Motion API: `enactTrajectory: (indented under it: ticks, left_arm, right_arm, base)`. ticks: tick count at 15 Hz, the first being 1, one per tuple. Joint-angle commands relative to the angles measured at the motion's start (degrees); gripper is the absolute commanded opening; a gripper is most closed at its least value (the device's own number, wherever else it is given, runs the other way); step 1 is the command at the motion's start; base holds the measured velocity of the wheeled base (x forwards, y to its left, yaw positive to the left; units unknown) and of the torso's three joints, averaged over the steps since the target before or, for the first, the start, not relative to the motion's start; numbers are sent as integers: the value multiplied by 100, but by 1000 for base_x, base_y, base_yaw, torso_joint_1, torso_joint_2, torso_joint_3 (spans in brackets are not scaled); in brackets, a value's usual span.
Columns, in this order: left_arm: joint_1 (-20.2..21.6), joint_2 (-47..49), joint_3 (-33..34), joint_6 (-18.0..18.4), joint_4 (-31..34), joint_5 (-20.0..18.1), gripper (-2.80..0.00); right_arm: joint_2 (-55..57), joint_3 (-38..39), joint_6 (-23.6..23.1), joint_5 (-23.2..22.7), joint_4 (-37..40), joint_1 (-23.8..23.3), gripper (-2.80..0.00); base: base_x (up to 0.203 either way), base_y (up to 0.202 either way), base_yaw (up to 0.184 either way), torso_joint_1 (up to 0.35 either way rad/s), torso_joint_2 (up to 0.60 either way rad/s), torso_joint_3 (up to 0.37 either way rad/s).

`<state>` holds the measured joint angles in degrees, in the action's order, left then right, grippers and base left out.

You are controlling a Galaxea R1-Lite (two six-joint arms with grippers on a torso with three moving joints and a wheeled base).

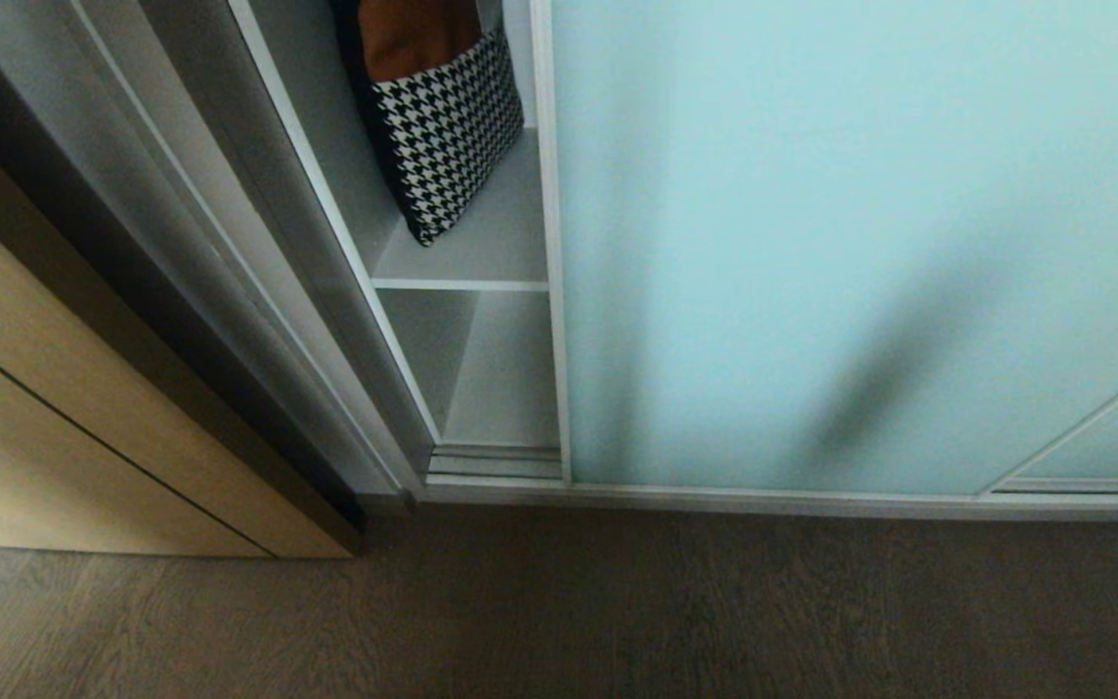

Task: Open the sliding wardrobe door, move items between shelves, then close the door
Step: Close the door

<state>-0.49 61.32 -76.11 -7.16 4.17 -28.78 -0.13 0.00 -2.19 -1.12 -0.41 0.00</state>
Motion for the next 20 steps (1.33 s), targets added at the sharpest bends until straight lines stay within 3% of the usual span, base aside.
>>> enactTrajectory:
  ticks: [1,4,9,14,16,18,20]
  left_arm:
    - [-277,1575,-1054,-201,83,-971,-280]
    - [-1036,2346,-1546,-339,113,-1407,-280]
    - [-2066,2764,-2077,-1098,67,-1452,-280]
    - [-2312,2950,-2189,-1464,48,-1359,-280]
    - [-2474,3189,-2407,-1464,3,-985,-280]
    - [-2761,3568,-2831,-1497,-3,-105,-280]
    - [-3033,3874,-3050,-1578,-72,525,-280]
  right_arm:
    - [5,0,0,-2,-2,0,-280]
    - [5,0,0,-2,-2,0,-280]
    - [5,0,0,-2,-2,0,-280]
    - [5,0,0,-2,-2,0,-280]
    - [5,0,0,-2,-2,0,-280]
    - [5,0,0,-2,-2,0,-280]
    - [5,0,0,-2,-2,0,-280]
  base:
    - [0,0,0,0,0,0]
    - [0,0,0,0,0,0]
    - [0,0,0,0,0,0]
    - [0,0,0,0,0,0]
    - [0,0,0,0,0,0]
    - [0,0,0,0,0,0]
    - [0,0,0,0,0,0]
